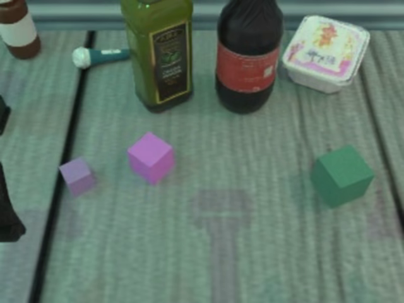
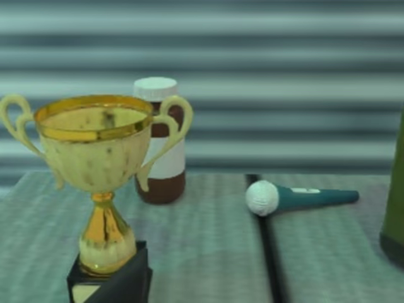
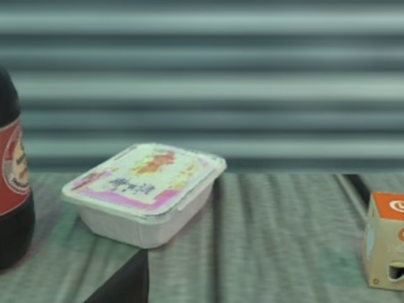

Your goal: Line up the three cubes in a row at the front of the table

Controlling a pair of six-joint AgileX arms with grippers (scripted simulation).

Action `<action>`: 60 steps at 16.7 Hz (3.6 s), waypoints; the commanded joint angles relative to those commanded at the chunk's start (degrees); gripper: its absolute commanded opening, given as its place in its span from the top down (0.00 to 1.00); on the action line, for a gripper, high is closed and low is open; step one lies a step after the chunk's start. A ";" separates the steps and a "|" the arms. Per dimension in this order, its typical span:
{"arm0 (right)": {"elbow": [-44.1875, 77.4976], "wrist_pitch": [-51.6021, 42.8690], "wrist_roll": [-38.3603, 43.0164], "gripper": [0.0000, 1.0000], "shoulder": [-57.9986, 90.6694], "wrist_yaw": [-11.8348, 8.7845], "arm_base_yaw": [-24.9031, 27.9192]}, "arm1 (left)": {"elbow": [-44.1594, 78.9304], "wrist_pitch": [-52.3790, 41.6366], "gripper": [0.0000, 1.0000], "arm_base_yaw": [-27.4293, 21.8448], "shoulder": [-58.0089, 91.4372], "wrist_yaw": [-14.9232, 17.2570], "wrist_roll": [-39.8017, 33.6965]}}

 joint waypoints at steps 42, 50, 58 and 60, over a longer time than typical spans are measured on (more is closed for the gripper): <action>0.00 0.00 0.00 0.00 0.00 0.00 0.00 | 78.93 -47.87 0.00 -10.12 120.63 0.13 48.27; 0.00 0.00 0.00 0.00 0.00 0.00 0.00 | 75.79 -42.02 0.08 -10.14 123.76 0.15 48.36; 0.00 0.00 0.00 0.00 0.00 0.00 0.00 | 75.79 -42.02 0.68 -10.14 123.76 0.15 48.36; 0.00 0.00 0.00 0.00 0.00 0.00 0.00 | 75.79 -42.02 0.83 -10.14 123.76 0.15 48.36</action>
